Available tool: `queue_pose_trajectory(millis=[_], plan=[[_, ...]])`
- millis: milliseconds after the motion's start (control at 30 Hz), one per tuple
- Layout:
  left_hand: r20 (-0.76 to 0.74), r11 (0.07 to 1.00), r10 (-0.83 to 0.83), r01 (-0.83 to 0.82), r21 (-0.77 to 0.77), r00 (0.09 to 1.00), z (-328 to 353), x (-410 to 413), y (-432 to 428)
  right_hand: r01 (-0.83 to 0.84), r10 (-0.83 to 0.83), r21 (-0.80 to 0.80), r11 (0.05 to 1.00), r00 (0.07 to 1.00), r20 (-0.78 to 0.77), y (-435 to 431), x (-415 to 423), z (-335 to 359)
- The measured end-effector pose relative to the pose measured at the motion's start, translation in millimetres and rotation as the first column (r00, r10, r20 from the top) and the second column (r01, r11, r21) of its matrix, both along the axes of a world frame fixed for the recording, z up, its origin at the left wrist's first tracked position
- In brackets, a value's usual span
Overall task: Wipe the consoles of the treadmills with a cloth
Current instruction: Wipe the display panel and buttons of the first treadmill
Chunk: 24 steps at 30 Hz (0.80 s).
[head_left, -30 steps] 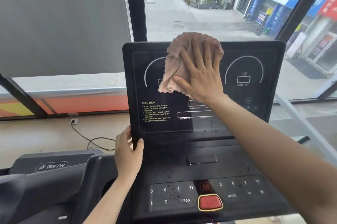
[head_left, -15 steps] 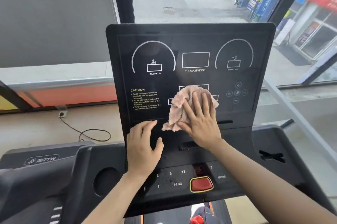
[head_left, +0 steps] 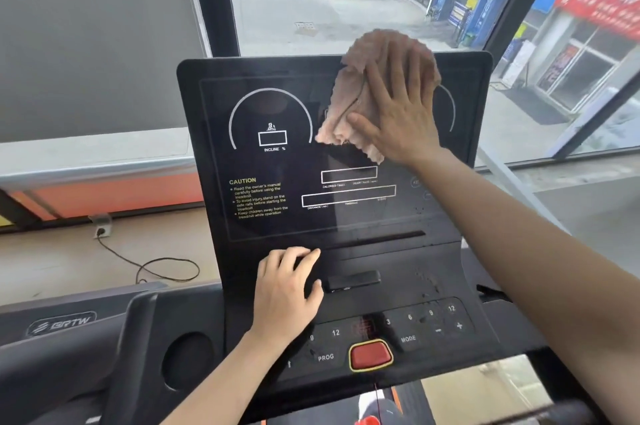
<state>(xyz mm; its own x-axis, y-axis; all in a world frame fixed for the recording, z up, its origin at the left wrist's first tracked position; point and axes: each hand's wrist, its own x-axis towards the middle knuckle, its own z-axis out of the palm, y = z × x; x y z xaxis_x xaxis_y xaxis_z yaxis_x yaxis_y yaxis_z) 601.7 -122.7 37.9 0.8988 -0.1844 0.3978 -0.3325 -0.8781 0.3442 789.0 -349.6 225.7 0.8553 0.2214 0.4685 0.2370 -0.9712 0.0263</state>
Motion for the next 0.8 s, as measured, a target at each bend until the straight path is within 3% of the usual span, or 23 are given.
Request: queue_pose_trajectory(millis=[200, 467, 667, 800], plan=[[0.022, 0.999, 0.033, -0.033, -0.023, 0.999, -3, 2, -3, 0.033, -0.033, -0.001, 0.999, 0.999, 0.02, -6, -22, -41], [0.021, 0.997, 0.076, -0.077, 0.012, 0.997, -4, -11, -9, 0.045, -0.055, -0.056, 0.997, 0.98, -0.189, -32, -132, -180], [0.0, 0.995, 0.094, -0.094, 0.026, 0.996, 1, 2, -12, 0.063, -0.051, 0.049, 0.997, 0.974, -0.219, -38, -121, -165], [0.014, 0.994, 0.104, -0.104, 0.04, 0.995, 4, 0, -14, 0.093, -0.07, 0.129, 0.987, 0.983, -0.17, -45, -86, -119]])
